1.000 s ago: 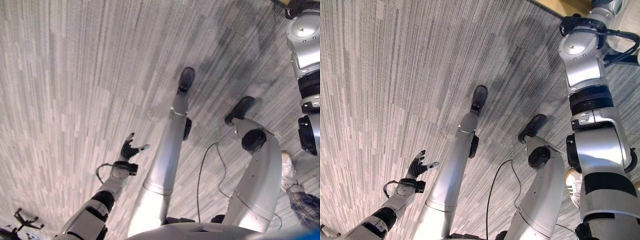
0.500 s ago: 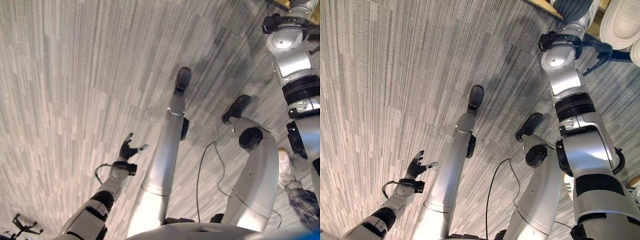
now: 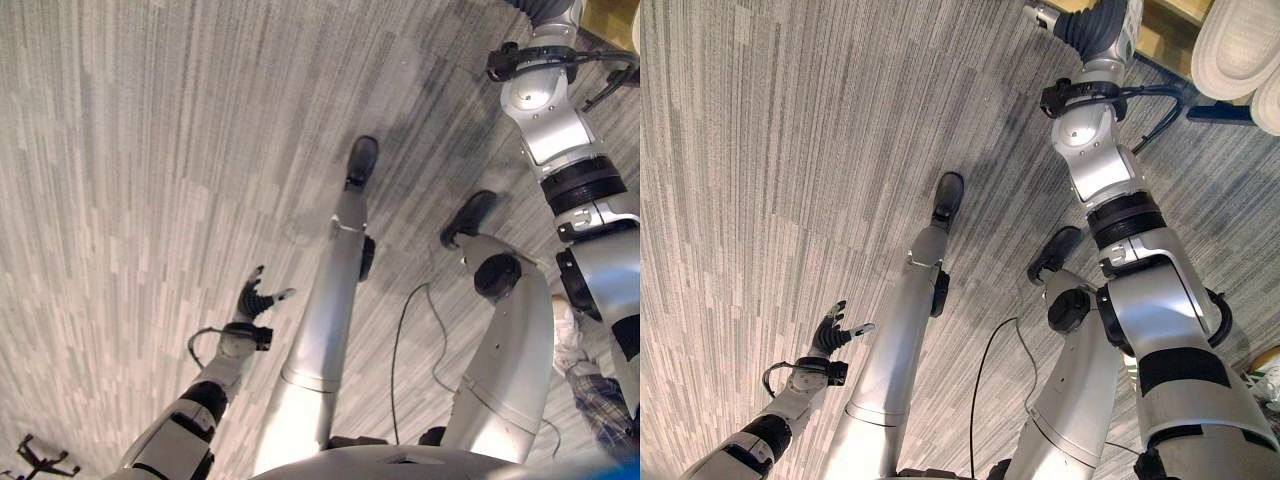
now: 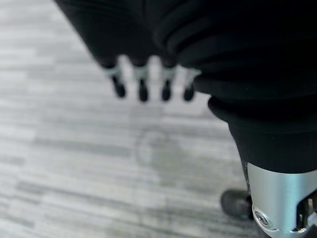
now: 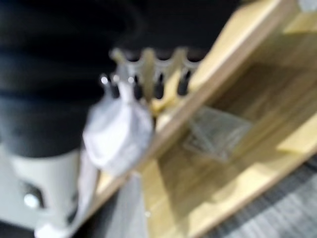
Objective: Arrange the slippers neatly on the shoe rack.
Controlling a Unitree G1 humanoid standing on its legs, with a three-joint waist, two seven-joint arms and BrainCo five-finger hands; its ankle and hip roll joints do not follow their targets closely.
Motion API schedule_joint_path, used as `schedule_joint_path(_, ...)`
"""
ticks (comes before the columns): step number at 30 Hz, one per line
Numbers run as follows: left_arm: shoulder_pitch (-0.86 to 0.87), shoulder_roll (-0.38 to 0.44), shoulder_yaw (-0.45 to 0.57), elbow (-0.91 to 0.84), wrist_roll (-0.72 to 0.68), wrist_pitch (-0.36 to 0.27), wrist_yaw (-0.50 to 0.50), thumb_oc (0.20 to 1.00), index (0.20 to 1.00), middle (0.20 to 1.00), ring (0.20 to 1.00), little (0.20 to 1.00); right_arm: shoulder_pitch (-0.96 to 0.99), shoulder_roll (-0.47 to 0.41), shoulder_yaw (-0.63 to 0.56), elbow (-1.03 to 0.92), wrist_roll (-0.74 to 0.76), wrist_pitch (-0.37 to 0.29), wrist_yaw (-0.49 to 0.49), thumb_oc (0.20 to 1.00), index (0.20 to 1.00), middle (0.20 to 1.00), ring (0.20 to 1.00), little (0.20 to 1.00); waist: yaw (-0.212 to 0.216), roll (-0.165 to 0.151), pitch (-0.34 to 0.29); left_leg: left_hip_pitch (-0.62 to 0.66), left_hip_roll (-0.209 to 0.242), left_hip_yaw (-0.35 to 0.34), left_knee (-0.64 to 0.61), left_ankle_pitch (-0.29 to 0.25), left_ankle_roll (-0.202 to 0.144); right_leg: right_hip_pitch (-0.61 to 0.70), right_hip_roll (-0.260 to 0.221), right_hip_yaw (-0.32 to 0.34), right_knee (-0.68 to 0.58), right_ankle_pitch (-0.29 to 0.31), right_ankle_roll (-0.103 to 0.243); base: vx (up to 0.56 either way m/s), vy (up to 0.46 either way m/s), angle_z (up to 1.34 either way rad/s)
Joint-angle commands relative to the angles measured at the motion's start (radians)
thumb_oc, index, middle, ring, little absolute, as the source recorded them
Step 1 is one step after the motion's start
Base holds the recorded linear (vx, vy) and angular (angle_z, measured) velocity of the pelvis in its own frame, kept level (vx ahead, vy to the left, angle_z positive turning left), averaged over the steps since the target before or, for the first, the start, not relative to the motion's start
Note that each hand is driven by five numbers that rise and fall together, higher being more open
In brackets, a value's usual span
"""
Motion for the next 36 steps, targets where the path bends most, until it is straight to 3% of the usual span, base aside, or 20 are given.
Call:
schedule_joint_path(1, 0.013, 0.01, 0.056, 0.034, -0.003, 0.002, 0.019, 1.0, 1.0, 1.0, 1.0, 1.0, -0.02, -0.01, 0.029, -0.092, -0.05, 0.002, 0.017, 1.0, 1.0, 1.0, 1.0, 1.0, 0.017, 0.007, 0.073, 0.045, 0.035, -0.01, 0.016, -0.145, -0.002, 0.131, 0.06, 0.094, -0.049, -0.064, 0.055, 0.0, 0.0, 0.0)
schedule_joint_path(7, 0.017, 0.006, 0.074, 0.053, -0.006, 0.0, 0.031, 1.0, 1.0, 1.0, 1.0, 1.0, -0.007, -0.034, 0.04, -0.114, -0.168, 0.051, 0.004, 1.0, 1.0, 1.0, 1.0, 1.0, 0.011, 0.002, 0.074, 0.045, 0.037, -0.014, 0.001, -0.138, -0.004, 0.131, 0.061, 0.089, -0.059, -0.059, 0.06, 0.0, 0.0, 0.0)
schedule_joint_path(27, 0.006, -0.015, 0.08, 0.066, -0.011, 0.003, 0.038, 1.0, 1.0, 1.0, 1.0, 1.0, 0.06, 0.011, -0.01, -0.125, -0.217, 0.077, -0.028, 1.0, 1.0, 1.0, 1.0, 1.0, 0.002, 0.001, 0.059, 0.046, 0.038, -0.012, 0.0, -0.137, -0.003, 0.139, 0.069, 0.087, -0.068, -0.054, 0.062, 0.0, 0.002, 0.0)
schedule_joint_path(32, 0.003, -0.026, 0.082, 0.081, -0.001, 0.002, 0.038, 1.0, 1.0, 1.0, 1.0, 1.0, 0.107, -0.006, -0.081, -0.2, -0.203, 0.018, -0.109, 1.0, 1.0, 1.0, 1.0, 1.0, 0.006, 0.007, 0.046, 0.059, 0.039, -0.008, -0.033, -0.123, -0.001, 0.158, 0.076, 0.075, -0.098, -0.04, 0.072, -0.02, 0.016, 0.0)
schedule_joint_path(34, 0.015, -0.032, 0.095, 0.076, -0.007, -0.004, 0.028, 1.0, 1.0, 1.0, 1.0, 1.0, 0.129, -0.053, -0.118, -0.27, -0.227, -0.006, -0.15, 1.0, 1.0, 1.0, 1.0, 1.0, 0.004, 0.01, 0.032, 0.074, 0.039, -0.006, -0.043, -0.12, 0.0, 0.169, 0.082, 0.076, -0.107, -0.037, 0.073, -0.02, 0.019, 0.01)
schedule_joint_path(36, 0.017, -0.046, 0.099, 0.081, -0.004, 0.002, 0.014, 1.0, 1.0, 1.0, 1.0, 1.0, 0.186, -0.044, -0.135, -0.322, -0.228, -0.028, -0.148, 1.0, 1.0, 1.0, 1.0, 1.0, -0.007, -0.002, 0.024, 0.123, 0.052, -0.004, -0.065, -0.117, -0.002, 0.217, 0.091, 0.069, -0.133, -0.022, 0.076, -0.06, 0.04, -0.01)
